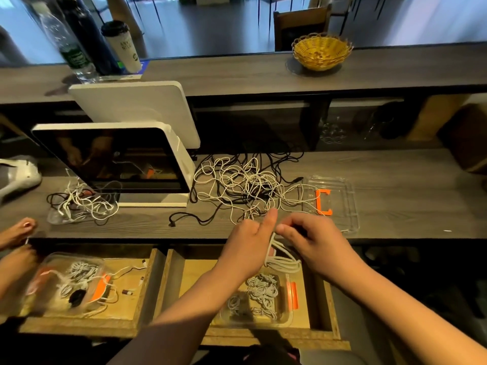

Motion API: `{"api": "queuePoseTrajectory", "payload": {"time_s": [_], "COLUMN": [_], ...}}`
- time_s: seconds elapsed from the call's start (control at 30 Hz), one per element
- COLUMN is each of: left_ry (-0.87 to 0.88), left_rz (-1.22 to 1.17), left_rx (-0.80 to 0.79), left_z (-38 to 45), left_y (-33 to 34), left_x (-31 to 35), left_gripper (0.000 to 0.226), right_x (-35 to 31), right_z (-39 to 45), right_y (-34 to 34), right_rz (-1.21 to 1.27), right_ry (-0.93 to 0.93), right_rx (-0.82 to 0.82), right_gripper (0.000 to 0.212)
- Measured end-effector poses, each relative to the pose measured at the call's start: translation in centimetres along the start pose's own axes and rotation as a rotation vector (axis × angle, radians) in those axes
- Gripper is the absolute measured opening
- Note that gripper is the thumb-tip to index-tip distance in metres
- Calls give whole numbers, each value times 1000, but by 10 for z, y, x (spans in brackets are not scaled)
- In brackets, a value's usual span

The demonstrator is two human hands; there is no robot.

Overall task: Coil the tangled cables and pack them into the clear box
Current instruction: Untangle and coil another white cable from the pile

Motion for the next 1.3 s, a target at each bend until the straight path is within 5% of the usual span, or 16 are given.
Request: {"api": "queuePoseTrajectory", "payload": {"time_s": [0.1, 0.23, 0.43, 0.63, 0.87, 1.07, 1.3], "left_ry": [-3, 24, 24, -110, -77, -52, -47], "left_rz": [-27, -56, -173, -462, -625, -525, -157], "left_rx": [-58, -86, -102, 131, 157, 81, 323], "left_z": [-1, 0, -4, 2, 5, 9, 9], "left_y": [14, 30, 56, 53, 66, 70, 59], "left_x": [12, 18, 30, 24, 23, 23, 17], "left_gripper": [72, 97, 73, 56, 46, 29, 21], "right_x": [17, 38, 78, 94, 102, 110, 91], "right_z": [1, 2, 5, 6, 2, 6, -16], "right_y": [-9, -24, -40, -38, -27, -39, -23], "right_rz": [70, 129, 269, 247, 239, 165, -34], "right_ry": [24, 50, 155, 163, 169, 187, 103], "right_rx": [36, 49, -18, -105, -213, -306, -535], "right_gripper": [12, 13, 14, 18, 26, 25, 24]}}
Point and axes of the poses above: each hand's wrist, its own z-axis towards the middle knuckle, its own y-axis out of the palm, x = y × z, the point moved 8 cm from there along z, towards the middle knuckle, and after that the axes turned 8 degrees about y, right-handed, at the moved point
